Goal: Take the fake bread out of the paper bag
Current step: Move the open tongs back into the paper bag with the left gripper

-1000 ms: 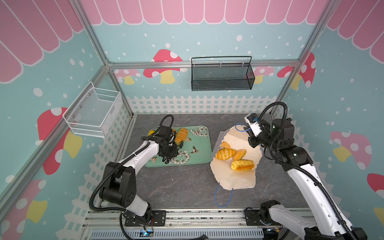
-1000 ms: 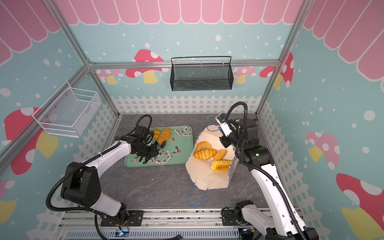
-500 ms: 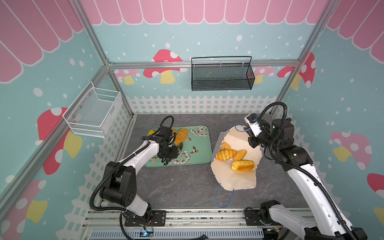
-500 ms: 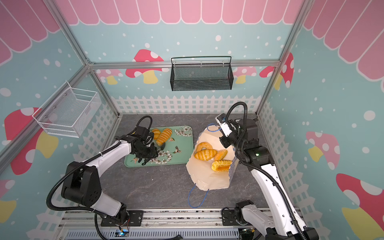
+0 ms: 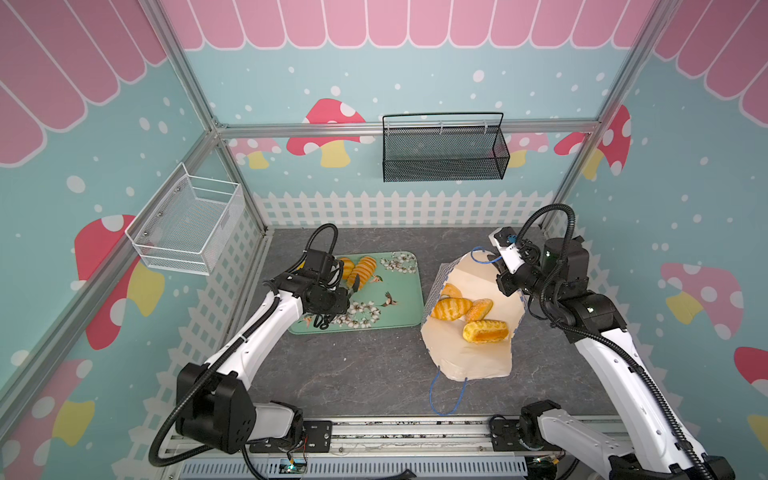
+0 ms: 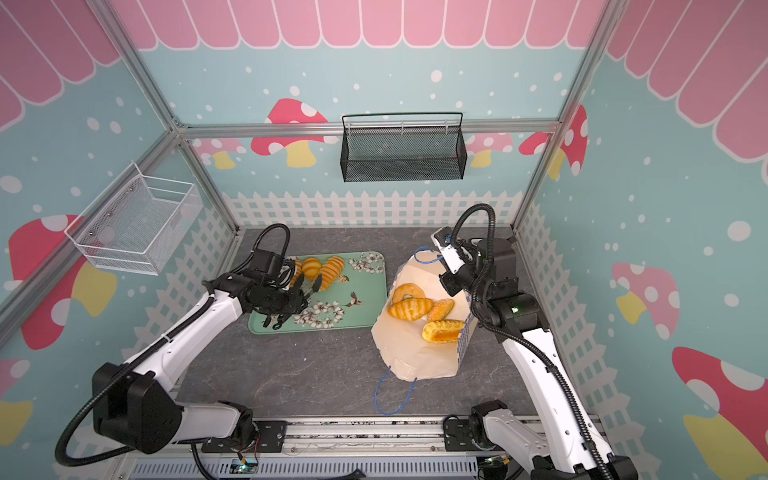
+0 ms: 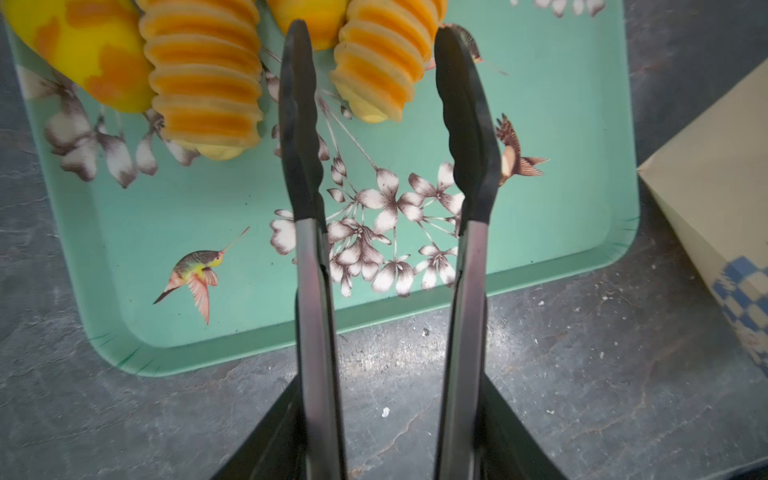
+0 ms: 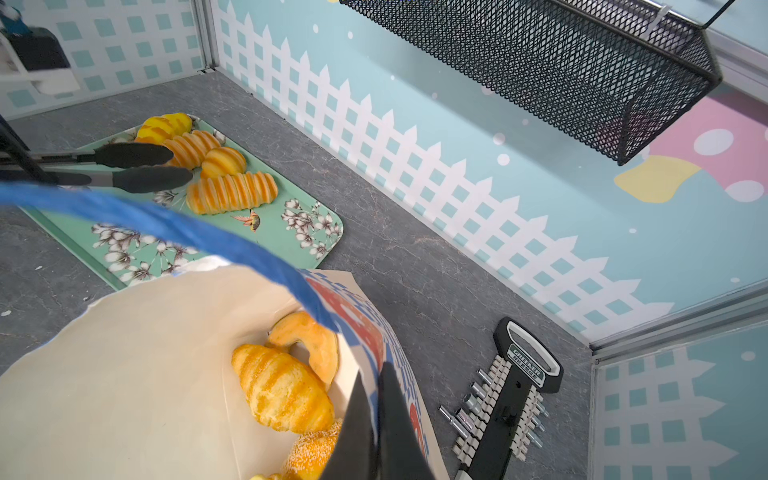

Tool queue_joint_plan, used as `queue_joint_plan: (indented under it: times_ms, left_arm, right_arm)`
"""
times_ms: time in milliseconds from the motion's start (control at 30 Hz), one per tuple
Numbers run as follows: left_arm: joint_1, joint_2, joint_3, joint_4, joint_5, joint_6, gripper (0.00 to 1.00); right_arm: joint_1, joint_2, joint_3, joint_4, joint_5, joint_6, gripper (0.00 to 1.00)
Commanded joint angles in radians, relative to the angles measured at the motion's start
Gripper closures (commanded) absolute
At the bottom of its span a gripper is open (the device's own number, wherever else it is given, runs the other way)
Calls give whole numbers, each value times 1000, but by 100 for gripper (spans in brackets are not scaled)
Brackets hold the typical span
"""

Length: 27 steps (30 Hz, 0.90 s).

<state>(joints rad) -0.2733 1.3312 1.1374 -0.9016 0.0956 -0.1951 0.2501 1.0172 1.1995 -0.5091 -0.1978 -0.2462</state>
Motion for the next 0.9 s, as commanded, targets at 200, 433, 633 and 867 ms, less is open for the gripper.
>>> queue_joint_plan:
  times_ms: [200,433,633,867]
  left_arm:
    - [-300,-195,206,-54,-106,196,48]
    - [-676,-233,309,-37,-266,379,54]
    - [-962,-172,310,-34,-539,503,56]
    - [-1088,42,391,-102,-641,551,57]
  right_arm:
    - [6,-31,-7,47,-6,-12,100]
    - [6,-64,-35,61,0,-20,100]
    - [6,-84,-48,65,-1,-27,100]
    - [6,-85,-52,67,-11,-27,100]
